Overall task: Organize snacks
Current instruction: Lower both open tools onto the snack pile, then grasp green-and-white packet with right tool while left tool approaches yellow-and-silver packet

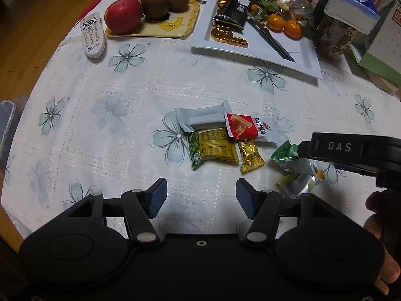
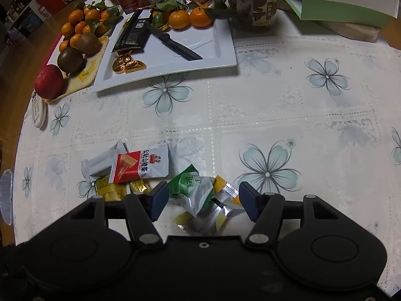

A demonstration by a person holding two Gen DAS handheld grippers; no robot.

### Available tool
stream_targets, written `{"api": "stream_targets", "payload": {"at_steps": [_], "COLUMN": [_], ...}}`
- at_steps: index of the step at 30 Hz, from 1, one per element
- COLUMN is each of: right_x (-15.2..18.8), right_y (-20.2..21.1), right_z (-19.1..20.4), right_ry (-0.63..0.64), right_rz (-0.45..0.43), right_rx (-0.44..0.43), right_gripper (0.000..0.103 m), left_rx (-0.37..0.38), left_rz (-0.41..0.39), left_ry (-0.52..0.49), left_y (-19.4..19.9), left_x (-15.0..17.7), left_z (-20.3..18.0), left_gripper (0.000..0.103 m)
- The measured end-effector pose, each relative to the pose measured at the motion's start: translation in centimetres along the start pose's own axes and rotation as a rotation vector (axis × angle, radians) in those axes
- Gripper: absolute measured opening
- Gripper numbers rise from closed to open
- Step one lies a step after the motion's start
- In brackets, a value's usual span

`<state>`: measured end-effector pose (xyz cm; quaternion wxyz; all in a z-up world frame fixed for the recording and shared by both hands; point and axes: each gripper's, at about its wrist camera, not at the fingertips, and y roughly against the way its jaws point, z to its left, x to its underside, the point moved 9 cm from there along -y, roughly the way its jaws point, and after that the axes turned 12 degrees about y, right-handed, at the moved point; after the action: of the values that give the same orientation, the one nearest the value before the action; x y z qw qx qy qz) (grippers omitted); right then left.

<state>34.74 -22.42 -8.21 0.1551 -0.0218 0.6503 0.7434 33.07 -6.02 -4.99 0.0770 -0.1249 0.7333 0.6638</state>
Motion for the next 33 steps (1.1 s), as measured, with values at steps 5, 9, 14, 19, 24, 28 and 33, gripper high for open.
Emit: {"api": "stream_targets", "payload": {"at_steps": [5,9,14,19,24,28,33], "right_x": [0.2,0.4,1.1,2.3,2.7,3.0,4.4], "right_y": [-2.0,-3.0,-3.0,-1.8,0.8,2.2,2.3], "right_z": [0.1,0.3,1.3,1.3,-0.5,-2.6,-5.6], "right_ry": [-0.006,0.004,0.072,0.136,0.136,0.091,0.052], "right_rz": [0.043,0.061,0.078,0.074,0.034,0.042,0.096], "right_rx": [0.047,0.052,0.025,0.040,0.045,0.037,0.069], "right_gripper": [0.065,0.063,0.039,0.033,0.023,0.016,0.016], "left_rx": [0.009,0.008,-0.001,-0.011,0.008,0.040,0.091], "left_rz": [0.019,0.007,0.004,0.006,0.003,0.002,0.001], "left_ry": [0.031,0.022,0.014,0.017,-0.009,-0.048,-0.132], "left_y": [-0.3,-0.1,-0.3,-0.6,-0.7,-0.8,-1.1], "left_x": [-0.2,-0.3,-0.3,-0.2,0.1,0.7,2.0], "left_z": [0.3,0.2,0.5,0.7,-0.3,-2.1,-5.2], "left_gripper": [0.065,0.065,0.065,0.065,0.064,0.064,0.064]}}
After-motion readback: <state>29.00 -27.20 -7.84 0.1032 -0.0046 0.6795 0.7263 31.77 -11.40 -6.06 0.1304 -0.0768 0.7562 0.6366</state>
